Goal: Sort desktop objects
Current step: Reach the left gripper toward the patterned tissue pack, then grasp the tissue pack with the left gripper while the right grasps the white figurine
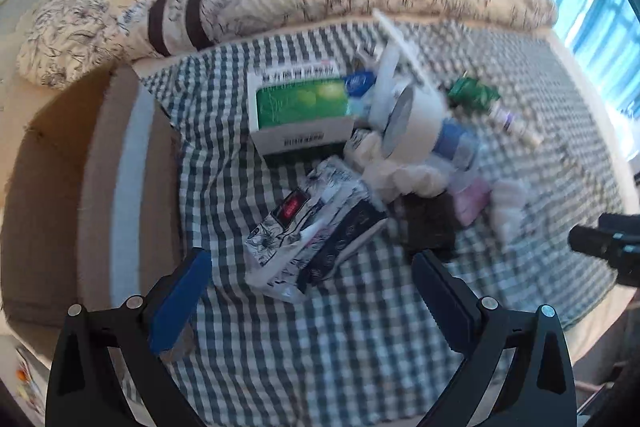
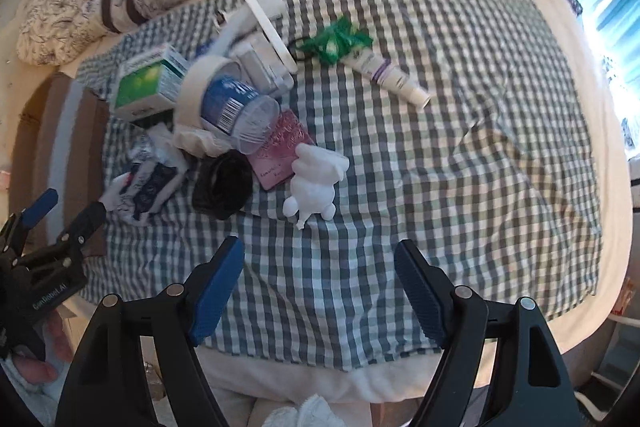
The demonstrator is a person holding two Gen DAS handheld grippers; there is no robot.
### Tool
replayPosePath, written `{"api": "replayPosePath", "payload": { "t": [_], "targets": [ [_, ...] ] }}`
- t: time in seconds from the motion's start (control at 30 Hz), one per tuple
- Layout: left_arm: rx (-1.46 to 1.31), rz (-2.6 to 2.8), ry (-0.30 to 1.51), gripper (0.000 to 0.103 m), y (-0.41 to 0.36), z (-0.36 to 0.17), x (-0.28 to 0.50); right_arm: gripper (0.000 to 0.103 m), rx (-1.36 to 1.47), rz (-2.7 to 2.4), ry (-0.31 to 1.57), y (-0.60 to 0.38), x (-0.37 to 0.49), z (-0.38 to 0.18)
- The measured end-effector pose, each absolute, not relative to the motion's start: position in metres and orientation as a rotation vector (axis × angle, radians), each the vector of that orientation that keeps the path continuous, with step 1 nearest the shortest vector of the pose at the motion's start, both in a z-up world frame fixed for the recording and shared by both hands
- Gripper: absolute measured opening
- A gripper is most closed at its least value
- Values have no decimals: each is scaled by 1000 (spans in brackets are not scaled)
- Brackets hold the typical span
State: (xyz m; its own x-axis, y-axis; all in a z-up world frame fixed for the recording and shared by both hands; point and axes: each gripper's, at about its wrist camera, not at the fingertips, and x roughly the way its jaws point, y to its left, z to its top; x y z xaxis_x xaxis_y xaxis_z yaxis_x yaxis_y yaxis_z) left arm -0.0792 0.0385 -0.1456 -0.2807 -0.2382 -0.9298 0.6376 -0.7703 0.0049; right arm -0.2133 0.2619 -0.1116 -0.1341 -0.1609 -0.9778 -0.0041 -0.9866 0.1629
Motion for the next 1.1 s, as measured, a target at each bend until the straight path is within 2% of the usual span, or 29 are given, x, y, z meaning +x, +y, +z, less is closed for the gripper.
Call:
{"api": "replayPosePath", "payload": {
  "t": [0.27,0.5,0.73,0.77,0.8,0.83,0.87,0.93,0.97,1.1],
  "targets": [
    [1507,-2028,427,103,20,-216,-100,78,2132,-2253,-235,256,-239,-176],
    [1585,-2021,477,103,13,-252,-115,78,2184,-2181,-303,259,-257,-212],
    [1598,-2005,600,103,13,-265,-115,77,2265,-2137,-284,251,-267,-232],
    [1603,-2006,627,97,13,-264,-113,75,2273,-2134,-292,252,-267,-233],
    [1602,-2013,657,91,13,-262,-112,68,2279,-2136,-302,254,-268,-232],
    [1595,-2017,677,82,15,-260,-111,56,2280,-2134,-315,256,-268,-231],
    [1586,-2019,685,67,17,-256,-110,52,2282,-2126,-331,258,-269,-230],
    [1574,-2025,714,52,22,-249,-108,52,2282,-2128,-344,260,-268,-227],
    [1570,-2024,730,49,24,-245,-107,52,2278,-2132,-350,262,-268,-224],
    [1507,-2016,790,48,35,-227,-99,52,2256,-2155,-378,269,-264,-209]
  ]
}}
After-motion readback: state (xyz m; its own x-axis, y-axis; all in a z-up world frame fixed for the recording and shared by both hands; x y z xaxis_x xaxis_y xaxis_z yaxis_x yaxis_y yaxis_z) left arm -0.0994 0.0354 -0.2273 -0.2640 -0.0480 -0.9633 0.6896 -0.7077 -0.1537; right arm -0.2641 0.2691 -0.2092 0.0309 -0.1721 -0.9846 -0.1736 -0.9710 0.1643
